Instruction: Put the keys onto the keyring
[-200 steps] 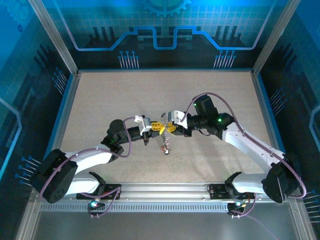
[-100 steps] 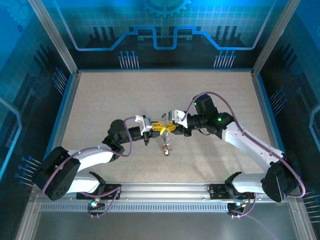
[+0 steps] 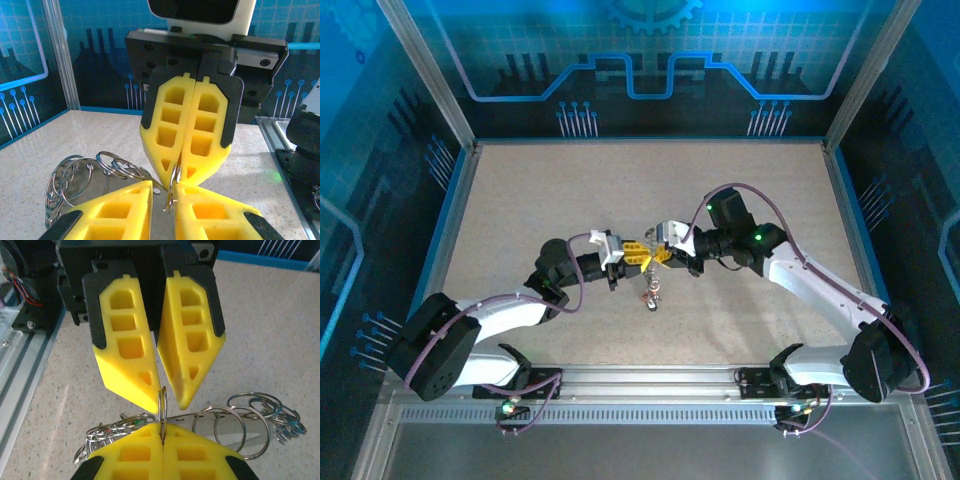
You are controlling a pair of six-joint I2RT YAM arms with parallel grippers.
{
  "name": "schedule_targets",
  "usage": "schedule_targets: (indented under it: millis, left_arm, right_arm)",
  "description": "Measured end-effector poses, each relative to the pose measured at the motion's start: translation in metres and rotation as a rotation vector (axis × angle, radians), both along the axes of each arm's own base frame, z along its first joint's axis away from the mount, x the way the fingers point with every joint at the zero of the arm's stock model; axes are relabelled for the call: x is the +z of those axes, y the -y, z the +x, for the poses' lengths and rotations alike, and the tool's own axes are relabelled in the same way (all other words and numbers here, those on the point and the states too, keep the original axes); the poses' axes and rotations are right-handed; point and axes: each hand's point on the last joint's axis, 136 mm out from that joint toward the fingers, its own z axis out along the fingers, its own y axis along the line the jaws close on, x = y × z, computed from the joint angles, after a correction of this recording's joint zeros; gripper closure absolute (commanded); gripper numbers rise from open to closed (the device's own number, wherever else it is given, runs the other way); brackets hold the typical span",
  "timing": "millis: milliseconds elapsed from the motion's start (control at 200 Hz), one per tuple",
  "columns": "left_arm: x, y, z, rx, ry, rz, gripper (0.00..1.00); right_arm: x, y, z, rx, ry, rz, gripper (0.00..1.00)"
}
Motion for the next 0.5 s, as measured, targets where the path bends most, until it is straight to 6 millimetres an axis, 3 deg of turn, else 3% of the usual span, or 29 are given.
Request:
schedule_targets:
  millis: [240,500]
  left_arm:
    - [-0.02,-0.002,0.003,0.022,-0.041,0.072,0.8]
    - [-0.018,-0.001,0.006,0.033,-0.044,0.098,0.82]
  right_arm:
    - [-0.004,0.0,0.004,-0.024,0.027,-0.102,1.0]
    - [-0.015,0.001,0.005,-0.028,0.028,-0.162,1.0]
